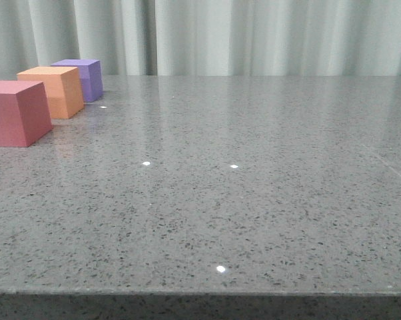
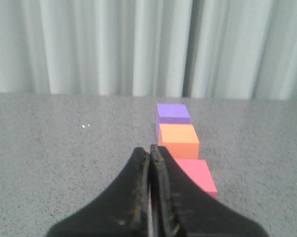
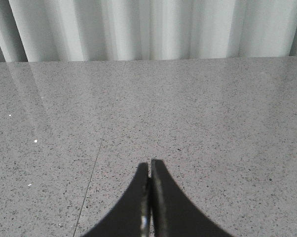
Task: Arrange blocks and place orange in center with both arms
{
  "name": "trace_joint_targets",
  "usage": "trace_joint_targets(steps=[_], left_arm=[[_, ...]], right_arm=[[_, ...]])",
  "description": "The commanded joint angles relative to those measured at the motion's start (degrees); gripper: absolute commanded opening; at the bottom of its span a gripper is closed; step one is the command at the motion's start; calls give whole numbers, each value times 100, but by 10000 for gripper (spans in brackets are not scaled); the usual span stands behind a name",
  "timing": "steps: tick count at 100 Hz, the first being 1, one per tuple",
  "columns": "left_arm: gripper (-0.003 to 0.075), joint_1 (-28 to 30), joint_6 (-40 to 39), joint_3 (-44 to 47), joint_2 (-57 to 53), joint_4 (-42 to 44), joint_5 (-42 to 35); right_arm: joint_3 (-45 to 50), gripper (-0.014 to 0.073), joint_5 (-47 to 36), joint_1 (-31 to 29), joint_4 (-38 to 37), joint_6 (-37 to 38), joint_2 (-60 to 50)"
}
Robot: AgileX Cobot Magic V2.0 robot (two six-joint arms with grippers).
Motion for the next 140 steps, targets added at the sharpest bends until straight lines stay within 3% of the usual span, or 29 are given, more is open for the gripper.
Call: trace_joint_targets(steps=[1,27,58,140], left_arm=[[-20,155,-23,165,-178,-125,-814],[-20,561,-23,1317,-1290,-91,-850],[-20,573,-23,2427,-2402,70,-887],[-20,476,-23,2554,-2391,93,-1068]], right_arm=[[-150,-68,-411,-45,-54,-22,22],[-150,-68,-411,-45,-54,-22,22],[-150,-68,-411,-45,-54,-22,22],[-150,-68,-405,-45,-54,-22,22]])
